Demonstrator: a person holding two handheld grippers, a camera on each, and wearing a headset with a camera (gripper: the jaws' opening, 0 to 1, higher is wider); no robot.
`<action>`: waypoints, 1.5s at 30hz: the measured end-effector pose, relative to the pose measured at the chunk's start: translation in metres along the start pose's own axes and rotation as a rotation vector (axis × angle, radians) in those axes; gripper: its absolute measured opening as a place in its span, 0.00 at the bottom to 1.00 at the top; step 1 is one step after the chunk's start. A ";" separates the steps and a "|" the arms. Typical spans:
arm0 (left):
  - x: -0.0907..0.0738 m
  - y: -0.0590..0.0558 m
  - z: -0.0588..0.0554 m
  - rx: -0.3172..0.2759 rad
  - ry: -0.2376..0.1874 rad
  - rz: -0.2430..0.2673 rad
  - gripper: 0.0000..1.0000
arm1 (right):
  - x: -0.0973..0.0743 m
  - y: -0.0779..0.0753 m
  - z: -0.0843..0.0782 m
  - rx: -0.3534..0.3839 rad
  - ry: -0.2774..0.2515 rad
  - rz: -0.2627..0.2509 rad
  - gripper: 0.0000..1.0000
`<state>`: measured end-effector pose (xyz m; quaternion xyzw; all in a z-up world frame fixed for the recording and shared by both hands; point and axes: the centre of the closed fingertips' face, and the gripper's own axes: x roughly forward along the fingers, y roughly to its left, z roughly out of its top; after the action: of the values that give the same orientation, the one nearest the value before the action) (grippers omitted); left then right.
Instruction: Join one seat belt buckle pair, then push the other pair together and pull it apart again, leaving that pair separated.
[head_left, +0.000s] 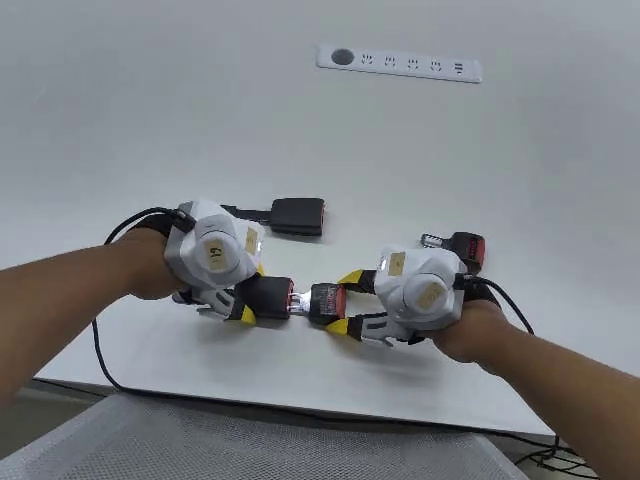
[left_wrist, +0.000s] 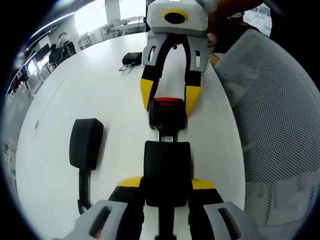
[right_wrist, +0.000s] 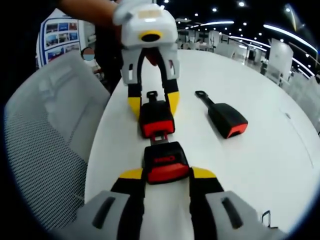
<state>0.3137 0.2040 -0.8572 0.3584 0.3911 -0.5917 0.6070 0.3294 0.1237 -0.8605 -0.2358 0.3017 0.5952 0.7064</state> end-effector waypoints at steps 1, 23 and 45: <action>0.000 0.000 0.000 0.004 0.003 -0.002 0.34 | 0.001 0.000 0.001 0.001 0.003 0.001 0.34; 0.003 0.002 -0.002 0.037 0.016 -0.015 0.34 | 0.016 0.007 0.011 0.015 0.021 -0.019 0.34; -0.001 0.001 0.001 -0.015 -0.116 -0.020 0.34 | 0.011 0.011 0.011 0.020 -0.049 -0.033 0.33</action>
<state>0.3151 0.2035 -0.8554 0.3148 0.3634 -0.6145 0.6254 0.3211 0.1413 -0.8602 -0.2191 0.2864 0.5860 0.7256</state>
